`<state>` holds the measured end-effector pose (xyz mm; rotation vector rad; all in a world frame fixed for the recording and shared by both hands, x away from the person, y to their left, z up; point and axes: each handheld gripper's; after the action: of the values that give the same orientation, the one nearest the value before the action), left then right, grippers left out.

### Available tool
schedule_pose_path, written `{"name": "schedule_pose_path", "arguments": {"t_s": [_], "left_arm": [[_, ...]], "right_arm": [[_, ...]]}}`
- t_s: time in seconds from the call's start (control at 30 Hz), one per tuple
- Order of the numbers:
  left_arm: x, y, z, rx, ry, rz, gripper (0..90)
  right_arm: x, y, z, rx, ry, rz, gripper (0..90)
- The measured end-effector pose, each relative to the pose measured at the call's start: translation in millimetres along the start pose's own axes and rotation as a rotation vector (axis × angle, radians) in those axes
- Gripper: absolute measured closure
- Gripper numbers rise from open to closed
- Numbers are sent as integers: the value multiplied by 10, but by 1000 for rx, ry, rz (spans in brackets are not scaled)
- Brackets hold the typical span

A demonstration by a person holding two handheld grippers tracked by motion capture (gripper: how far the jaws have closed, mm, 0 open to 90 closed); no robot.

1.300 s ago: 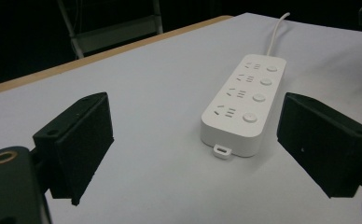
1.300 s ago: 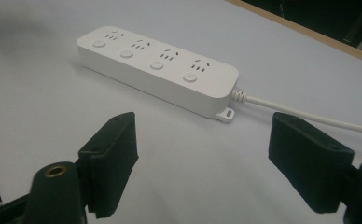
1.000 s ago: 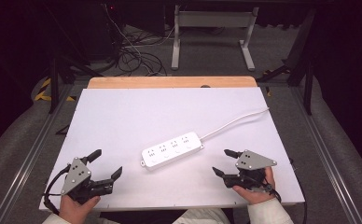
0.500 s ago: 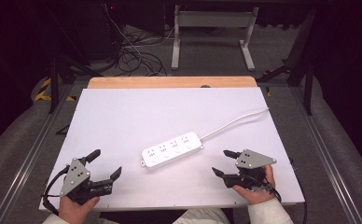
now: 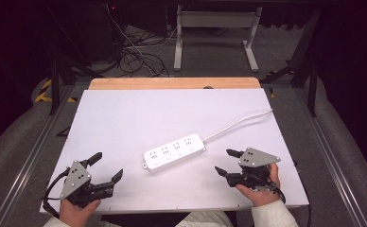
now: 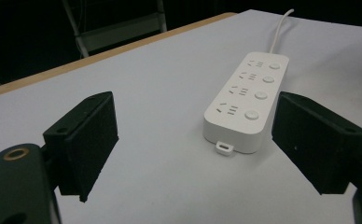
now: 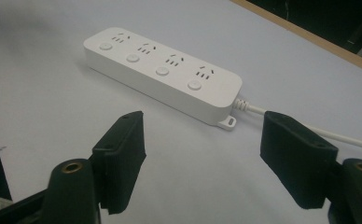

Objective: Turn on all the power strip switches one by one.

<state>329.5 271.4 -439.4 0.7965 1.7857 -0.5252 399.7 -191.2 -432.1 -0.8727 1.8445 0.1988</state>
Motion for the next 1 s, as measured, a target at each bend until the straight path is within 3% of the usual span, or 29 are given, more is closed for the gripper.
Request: {"name": "schedule_pose_path", "arguments": {"t_s": [0.17,0.43,0.67,0.87,1.0], "left_arm": [[-4,-13,4,-10,14,5,161],[-9,-17,1,-1,18,-1,164],[-10,-28,5,-6,25,7,164],[-10,-36,9,-8,25,8,164],[-12,-35,3,-8,24,14,164]], "right_arm": [[-83,-5,83,-22,28,0,316],[-341,43,204,-40,7,-23,330],[-435,110,305,-56,20,-40,346],[-511,147,348,-90,35,-47,430],[-577,181,360,-119,41,-50,545]]}}
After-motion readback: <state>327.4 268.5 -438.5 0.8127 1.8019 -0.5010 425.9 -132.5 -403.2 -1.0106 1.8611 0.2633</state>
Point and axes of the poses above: each handheld gripper's, and its own axes: z roughly forward along the jaws, x roughly out of its underside, y roughly to its left, and after that the axes turned 14 degrees about x, right-handed
